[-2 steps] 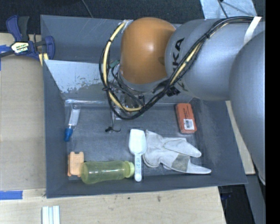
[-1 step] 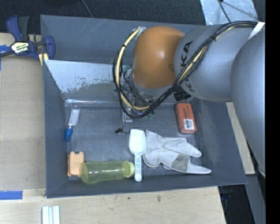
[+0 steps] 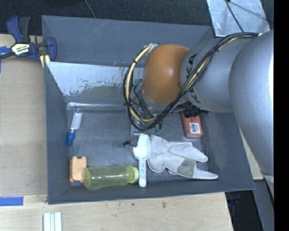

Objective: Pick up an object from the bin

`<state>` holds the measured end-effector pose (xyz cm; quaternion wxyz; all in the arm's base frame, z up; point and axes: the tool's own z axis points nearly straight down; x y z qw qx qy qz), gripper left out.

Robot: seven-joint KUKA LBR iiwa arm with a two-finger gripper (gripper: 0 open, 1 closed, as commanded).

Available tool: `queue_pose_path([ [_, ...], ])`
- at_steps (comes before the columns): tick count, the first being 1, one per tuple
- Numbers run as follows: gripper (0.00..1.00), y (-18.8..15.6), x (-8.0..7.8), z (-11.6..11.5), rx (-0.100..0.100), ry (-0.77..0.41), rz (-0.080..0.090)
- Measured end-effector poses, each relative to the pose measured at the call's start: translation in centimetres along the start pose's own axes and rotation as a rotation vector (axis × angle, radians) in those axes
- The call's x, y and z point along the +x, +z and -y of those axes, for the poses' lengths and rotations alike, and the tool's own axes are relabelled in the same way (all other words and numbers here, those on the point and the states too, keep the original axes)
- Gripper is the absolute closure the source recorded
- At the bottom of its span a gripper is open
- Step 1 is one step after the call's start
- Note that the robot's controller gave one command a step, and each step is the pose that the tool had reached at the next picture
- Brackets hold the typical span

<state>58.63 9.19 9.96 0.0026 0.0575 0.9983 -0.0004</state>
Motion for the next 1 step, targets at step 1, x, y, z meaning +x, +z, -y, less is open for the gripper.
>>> queue_pose_path([
  [1, 0.0, 1.5, 0.73, 1.15, 0.0, 0.011, -0.009],
])
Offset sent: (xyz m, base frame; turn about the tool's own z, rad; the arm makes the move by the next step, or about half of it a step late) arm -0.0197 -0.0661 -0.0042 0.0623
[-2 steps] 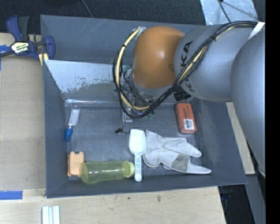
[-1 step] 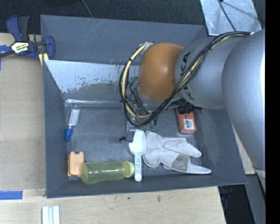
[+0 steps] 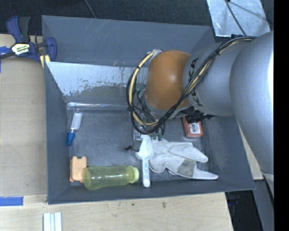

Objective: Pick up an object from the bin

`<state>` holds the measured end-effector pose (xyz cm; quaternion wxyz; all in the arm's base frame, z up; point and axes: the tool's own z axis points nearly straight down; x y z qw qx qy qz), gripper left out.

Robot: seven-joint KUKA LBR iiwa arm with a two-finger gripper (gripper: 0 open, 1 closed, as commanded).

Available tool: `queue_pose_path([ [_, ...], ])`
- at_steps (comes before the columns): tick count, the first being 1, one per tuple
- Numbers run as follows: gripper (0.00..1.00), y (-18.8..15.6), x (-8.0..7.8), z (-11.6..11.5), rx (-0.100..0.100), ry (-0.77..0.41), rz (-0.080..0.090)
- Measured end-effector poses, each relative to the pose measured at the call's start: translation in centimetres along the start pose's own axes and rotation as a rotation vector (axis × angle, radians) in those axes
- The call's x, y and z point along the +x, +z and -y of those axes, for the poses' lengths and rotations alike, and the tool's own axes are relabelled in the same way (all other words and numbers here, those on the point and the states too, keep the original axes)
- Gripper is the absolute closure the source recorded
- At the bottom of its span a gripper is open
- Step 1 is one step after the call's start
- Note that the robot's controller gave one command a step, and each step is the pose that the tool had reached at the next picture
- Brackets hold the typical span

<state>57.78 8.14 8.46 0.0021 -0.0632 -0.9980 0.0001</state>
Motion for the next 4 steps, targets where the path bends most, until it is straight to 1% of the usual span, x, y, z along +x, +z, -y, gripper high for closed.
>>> queue_pose_path([
  [1, 0.0, -1.0, 0.2, 4.1, -0.003, 0.035, 0.007],
  [2, 0.0, -4.1, 1.8, 4.6, 0.003, 0.194, 0.003],
  [3, 0.0, -6.8, 0.2, 3.7, -0.002, 0.194, 0.008],
  [4, 0.0, -6.2, -2.1, 6.0, -0.001, 0.03, 0.01],
])
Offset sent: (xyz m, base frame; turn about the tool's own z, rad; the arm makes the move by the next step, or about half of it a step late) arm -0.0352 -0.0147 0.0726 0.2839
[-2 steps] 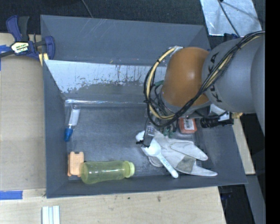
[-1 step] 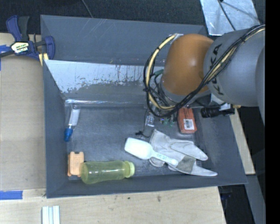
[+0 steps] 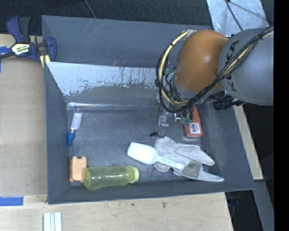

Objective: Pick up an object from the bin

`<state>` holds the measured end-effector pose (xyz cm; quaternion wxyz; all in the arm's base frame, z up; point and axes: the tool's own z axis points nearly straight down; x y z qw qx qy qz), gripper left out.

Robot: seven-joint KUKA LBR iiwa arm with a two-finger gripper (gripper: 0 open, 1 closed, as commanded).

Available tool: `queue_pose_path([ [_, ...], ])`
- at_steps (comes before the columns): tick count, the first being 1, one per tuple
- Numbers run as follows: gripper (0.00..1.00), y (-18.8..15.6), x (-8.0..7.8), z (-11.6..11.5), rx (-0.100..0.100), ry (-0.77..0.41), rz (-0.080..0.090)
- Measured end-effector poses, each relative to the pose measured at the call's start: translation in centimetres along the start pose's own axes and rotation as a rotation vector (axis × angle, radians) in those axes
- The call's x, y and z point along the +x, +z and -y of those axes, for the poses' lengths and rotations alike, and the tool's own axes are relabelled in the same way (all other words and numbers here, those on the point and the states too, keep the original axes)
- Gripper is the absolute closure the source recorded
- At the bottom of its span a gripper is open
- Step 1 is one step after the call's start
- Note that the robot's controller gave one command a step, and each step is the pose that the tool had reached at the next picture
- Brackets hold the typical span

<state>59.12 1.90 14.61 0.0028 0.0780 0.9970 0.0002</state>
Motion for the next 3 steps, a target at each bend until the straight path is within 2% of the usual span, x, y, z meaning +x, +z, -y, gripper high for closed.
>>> queue_pose_path([
  [1, 0.0, -4.7, 1.5, 1.3, 0.002, 0.1, -0.01],
  [2, 0.0, -4.3, 2.2, -0.8, -0.002, -0.035, 0.012],
  [3, 0.0, 1.3, 5.5, -1.2, 0.0, -0.031, -0.001],
])
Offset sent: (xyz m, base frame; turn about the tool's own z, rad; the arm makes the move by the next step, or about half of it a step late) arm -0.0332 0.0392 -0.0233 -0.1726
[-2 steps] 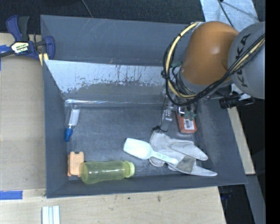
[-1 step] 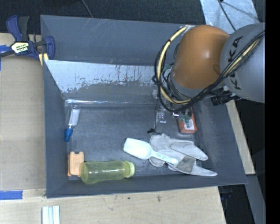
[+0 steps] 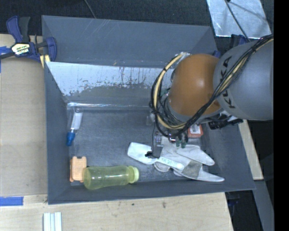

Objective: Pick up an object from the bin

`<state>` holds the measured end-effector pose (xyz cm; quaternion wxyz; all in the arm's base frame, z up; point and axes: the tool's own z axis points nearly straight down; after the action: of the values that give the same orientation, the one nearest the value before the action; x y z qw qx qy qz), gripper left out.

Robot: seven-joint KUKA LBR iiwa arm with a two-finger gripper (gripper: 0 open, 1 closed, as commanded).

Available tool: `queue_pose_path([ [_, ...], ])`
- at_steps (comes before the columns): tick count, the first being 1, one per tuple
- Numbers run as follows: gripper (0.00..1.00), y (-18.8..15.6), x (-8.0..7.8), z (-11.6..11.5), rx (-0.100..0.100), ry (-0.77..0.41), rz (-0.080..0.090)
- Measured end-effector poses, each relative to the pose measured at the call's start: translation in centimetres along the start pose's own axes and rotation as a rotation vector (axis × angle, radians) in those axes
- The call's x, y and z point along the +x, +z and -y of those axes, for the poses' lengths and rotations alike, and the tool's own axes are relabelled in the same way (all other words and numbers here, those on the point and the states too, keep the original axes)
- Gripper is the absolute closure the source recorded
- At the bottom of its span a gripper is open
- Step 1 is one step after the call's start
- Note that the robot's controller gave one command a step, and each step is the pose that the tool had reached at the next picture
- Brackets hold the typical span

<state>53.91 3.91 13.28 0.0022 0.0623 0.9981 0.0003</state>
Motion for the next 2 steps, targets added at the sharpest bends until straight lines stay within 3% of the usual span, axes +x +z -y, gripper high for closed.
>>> queue_pose_path([
  [1, 0.0, 2.8, 0.0, 0.4, 0.001, -0.061, -0.003],
  [2, 1.0, 6.2, 1.8, 0.6, 0.001, 0.114, -0.002],
])
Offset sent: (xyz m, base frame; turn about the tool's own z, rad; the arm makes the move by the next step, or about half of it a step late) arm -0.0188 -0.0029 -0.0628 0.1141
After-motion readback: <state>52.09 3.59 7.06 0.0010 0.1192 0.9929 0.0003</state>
